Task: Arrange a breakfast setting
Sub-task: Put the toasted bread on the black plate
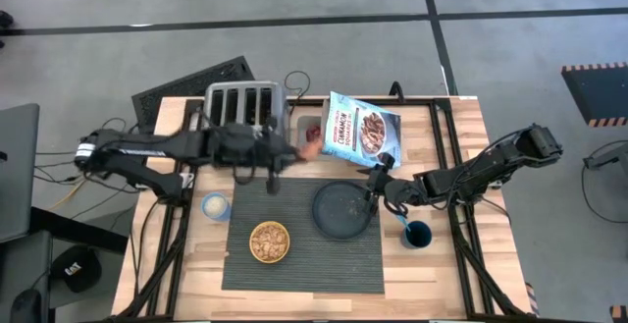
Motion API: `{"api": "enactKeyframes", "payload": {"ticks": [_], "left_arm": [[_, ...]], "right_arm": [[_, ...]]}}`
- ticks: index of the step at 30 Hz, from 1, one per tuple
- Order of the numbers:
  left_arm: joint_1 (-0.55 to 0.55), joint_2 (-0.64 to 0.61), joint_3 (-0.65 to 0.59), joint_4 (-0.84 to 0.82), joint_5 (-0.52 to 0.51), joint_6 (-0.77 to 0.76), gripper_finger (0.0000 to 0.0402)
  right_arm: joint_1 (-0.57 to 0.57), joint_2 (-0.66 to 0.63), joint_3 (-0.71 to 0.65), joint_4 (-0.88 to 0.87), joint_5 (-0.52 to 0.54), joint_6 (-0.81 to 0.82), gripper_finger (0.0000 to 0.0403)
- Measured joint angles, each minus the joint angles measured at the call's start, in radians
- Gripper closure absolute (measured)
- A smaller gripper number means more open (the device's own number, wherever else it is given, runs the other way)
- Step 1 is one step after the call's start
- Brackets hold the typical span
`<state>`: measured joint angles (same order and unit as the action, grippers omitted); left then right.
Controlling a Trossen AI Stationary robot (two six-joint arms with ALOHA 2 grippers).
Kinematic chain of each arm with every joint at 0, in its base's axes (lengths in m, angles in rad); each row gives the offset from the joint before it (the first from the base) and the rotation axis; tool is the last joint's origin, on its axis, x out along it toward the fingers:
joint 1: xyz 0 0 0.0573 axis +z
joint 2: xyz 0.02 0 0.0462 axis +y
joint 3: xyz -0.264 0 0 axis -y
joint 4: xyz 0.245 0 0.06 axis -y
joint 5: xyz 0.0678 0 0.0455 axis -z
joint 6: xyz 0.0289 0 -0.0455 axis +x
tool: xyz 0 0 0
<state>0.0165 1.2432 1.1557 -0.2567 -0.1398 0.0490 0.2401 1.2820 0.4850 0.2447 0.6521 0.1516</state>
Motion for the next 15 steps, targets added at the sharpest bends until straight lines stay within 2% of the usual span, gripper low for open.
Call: {"api": "enactKeyframes", "payload": {"ticks": [7,15], "left_arm": [[-0.120,0.163,0.001,0.086,-0.006,0.033,0.0349],[-0.189,0.367,0.001,0.159,-0.006,0.036,0.0349]], "right_arm": [[0.009,0.000,-0.001,-0.003,0.000,0.000,0.0175],[0.016,0.000,-0.001,-0.005,0.000,-0.002,0.0175]]}}
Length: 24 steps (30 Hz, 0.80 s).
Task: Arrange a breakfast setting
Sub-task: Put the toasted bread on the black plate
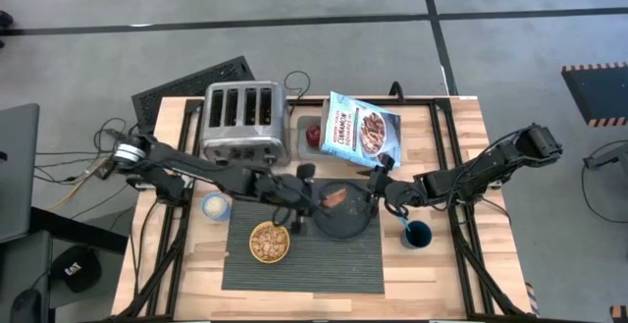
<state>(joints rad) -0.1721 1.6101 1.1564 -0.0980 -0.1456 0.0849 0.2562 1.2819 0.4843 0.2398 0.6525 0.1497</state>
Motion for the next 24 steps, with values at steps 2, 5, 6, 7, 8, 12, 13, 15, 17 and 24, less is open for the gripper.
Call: {"api": "enactKeyframes", "payload": {"ticks": [2,5,6,7,8,12,13,15,17,24], "left_arm": [[-0.013,0.048,0.000,0.023,0.000,0.001,0.0349],[-0.025,0.111,0.000,0.040,0.000,0.009,0.0349],[-0.028,0.130,0.000,0.051,0.000,0.021,0.0349],[-0.030,0.147,0.000,0.057,0.000,0.042,0.0349],[-0.032,0.162,0.000,0.058,0.000,0.062,0.0349],[-0.040,0.211,0.000,0.091,-0.001,0.125,0.0349],[-0.042,0.220,0.000,0.098,-0.001,0.141,0.0349],[-0.044,0.235,0.000,0.122,-0.001,0.171,0.0349],[-0.045,0.247,0.000,0.121,-0.002,0.192,0.0349],[-0.043,0.276,0.000,0.116,-0.072,0.192,0.0349]], "right_arm": [[0.000,0.000,0.000,-0.003,0.000,0.000,0.0175],[0.000,0.000,0.000,-0.006,0.000,0.000,0.0175],[0.000,0.000,0.000,-0.007,0.000,0.000,0.0175],[0.000,0.000,0.000,-0.008,0.000,0.000,0.0175],[0.000,0.000,0.000,-0.010,0.000,0.000,0.0175],[0.000,0.000,0.000,-0.011,0.000,0.000,0.0175],[0.000,0.000,0.000,-0.011,0.000,0.000,0.0175],[-0.001,0.000,0.000,-0.012,0.000,0.000,0.0175],[-0.001,0.000,0.000,-0.013,0.000,0.000,0.0175],[-0.001,0.000,0.000,-0.015,0.000,0.006,0.0175]]}}
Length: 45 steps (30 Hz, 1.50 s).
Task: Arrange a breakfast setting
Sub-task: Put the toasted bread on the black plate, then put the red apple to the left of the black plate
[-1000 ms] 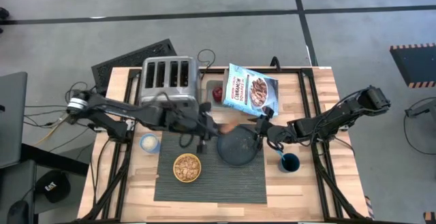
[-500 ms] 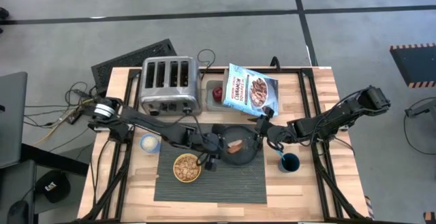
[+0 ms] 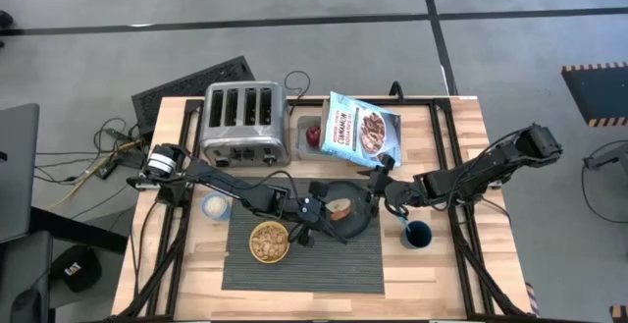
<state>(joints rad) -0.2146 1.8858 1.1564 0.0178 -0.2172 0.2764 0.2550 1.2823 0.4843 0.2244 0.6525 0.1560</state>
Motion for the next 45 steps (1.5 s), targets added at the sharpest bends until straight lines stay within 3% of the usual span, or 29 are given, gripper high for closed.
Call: {"api": "enactKeyframes", "payload": {"ticks": [7,24,38,41,45], "left_arm": [[0.017,0.000,0.000,-0.001,0.022,-0.017,0.0340],[0.023,0.000,0.000,0.000,0.055,-0.094,0.0209],[0.009,-0.232,-0.002,-0.202,0.049,-0.275,0.0214],[-0.003,-0.269,-0.056,-0.171,0.049,-0.273,0.0214],[-0.013,-0.325,-0.197,0.000,0.047,-0.275,0.0214]], "right_arm": [[0.000,0.000,0.000,0.000,0.000,0.001,0.0175],[0.000,0.000,0.000,0.000,0.000,0.004,0.0175],[0.000,0.000,0.001,0.001,0.000,0.002,0.0175],[0.000,0.000,0.001,0.002,0.000,0.001,0.0175],[0.000,0.000,0.001,0.004,-0.001,0.001,0.0175]]}}
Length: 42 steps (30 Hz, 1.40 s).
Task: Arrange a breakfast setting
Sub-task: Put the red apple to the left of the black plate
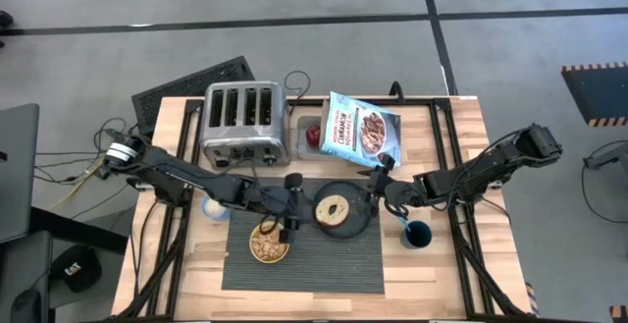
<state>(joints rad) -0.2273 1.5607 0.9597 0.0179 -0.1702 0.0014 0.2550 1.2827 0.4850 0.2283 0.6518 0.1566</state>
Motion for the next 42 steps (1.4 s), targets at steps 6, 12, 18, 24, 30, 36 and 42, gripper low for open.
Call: {"api": "enactKeyframes", "payload": {"ticks": [6,12,18,24,30,36,42], "left_arm": [[0.019,-0.088,-0.160,0.216,-0.133,-0.023,0.0214],[0.089,-0.115,-0.077,0.153,-0.189,0.012,0.0212],[0.228,-0.062,0.184,-0.285,-0.192,0.004,0.0153],[0.369,0.083,0.412,-0.538,-0.167,0.059,0.0066],[0.480,0.237,0.604,-0.711,-0.083,0.152,0.0041],[0.558,0.312,0.646,-0.732,0.016,0.231,0.0040],[0.603,0.365,0.639,-0.763,0.104,0.271,0.0040]], "right_arm": [[-0.002,0.000,0.000,0.056,0.000,-0.013,0.0175],[-0.002,0.000,0.000,0.072,0.000,-0.026,0.0175],[-0.002,0.000,0.000,0.070,-0.001,-0.026,0.0175],[0.000,0.000,0.000,0.036,-0.015,-0.026,0.0175],[0.000,0.000,0.000,0.010,-0.027,-0.026,0.0175],[0.000,0.000,0.000,-0.005,-0.028,-0.026,0.0175],[0.000,0.000,0.000,-0.018,-0.028,-0.023,0.0175]]}}
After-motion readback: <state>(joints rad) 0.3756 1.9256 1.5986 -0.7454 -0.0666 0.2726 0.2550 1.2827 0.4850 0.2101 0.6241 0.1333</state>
